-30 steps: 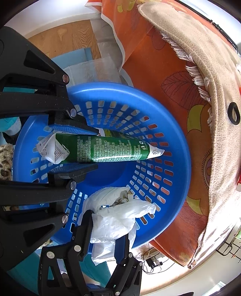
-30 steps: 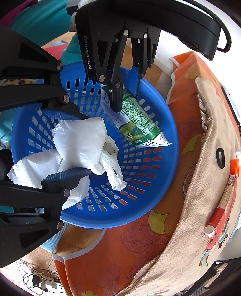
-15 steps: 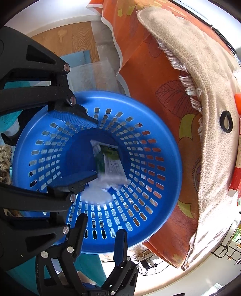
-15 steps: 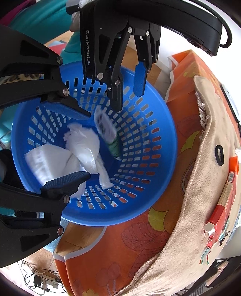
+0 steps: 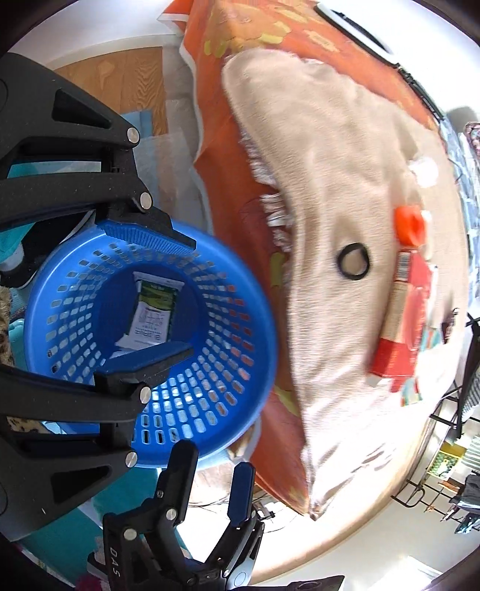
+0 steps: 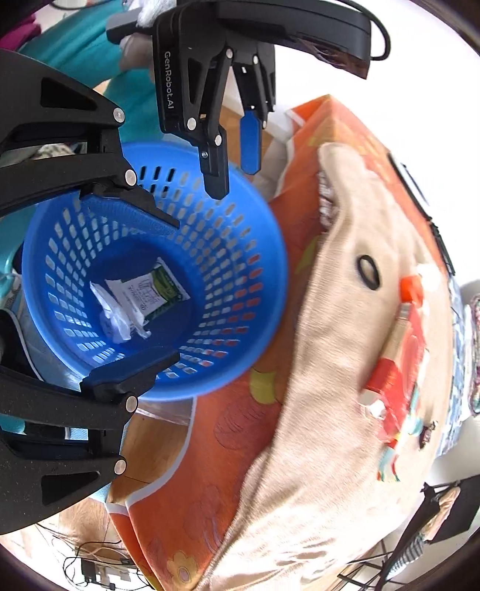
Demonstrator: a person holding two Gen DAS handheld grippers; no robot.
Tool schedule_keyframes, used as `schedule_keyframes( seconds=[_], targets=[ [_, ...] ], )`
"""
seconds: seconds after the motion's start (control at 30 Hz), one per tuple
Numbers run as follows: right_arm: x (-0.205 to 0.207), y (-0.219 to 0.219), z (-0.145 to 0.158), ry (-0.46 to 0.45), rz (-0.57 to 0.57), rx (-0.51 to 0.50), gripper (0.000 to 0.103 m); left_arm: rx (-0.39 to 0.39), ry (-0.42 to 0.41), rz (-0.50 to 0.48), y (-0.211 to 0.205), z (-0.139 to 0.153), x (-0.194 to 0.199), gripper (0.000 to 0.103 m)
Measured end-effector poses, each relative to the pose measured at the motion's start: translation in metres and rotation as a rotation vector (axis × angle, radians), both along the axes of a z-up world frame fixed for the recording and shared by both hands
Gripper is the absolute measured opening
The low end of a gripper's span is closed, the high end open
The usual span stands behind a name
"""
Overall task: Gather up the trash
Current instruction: 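Move the left tool to the orange cap while the right tool approaches the red box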
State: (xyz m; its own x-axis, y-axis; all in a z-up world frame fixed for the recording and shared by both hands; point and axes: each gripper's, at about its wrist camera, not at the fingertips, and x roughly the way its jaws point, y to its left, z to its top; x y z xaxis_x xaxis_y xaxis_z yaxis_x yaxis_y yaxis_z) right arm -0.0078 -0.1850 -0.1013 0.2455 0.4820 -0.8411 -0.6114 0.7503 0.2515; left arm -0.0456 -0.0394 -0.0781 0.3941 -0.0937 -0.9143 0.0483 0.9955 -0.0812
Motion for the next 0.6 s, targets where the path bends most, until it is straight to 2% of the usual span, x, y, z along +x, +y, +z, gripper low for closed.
schedule_keyframes(
  seconds=[0.07,0.23,0.33,0.47,0.6],
  targets=[
    [0.008,-0.005,0.011,-0.011,-0.013,0.026,0.069,0.005,-0.027,0.005,0.004,0.009,0.009,0.060],
    [0.029,-0.010,0.035,-0.056,-0.023,0.063,0.072,0.019,-0.079,0.026,0.018,0.031,0.038,0.060],
    [0.044,-0.008,0.048,-0.111,-0.007,0.064,0.079,0.032,-0.100,0.036,0.028,0.039,0.058,0.060],
    [0.072,-0.005,0.064,-0.183,0.006,0.043,0.080,0.039,-0.118,0.056,0.040,0.042,0.086,0.060],
    [0.105,-0.003,0.069,-0.184,0.005,0.050,0.080,0.030,-0.131,0.069,0.049,0.046,0.111,0.060]
  ],
)
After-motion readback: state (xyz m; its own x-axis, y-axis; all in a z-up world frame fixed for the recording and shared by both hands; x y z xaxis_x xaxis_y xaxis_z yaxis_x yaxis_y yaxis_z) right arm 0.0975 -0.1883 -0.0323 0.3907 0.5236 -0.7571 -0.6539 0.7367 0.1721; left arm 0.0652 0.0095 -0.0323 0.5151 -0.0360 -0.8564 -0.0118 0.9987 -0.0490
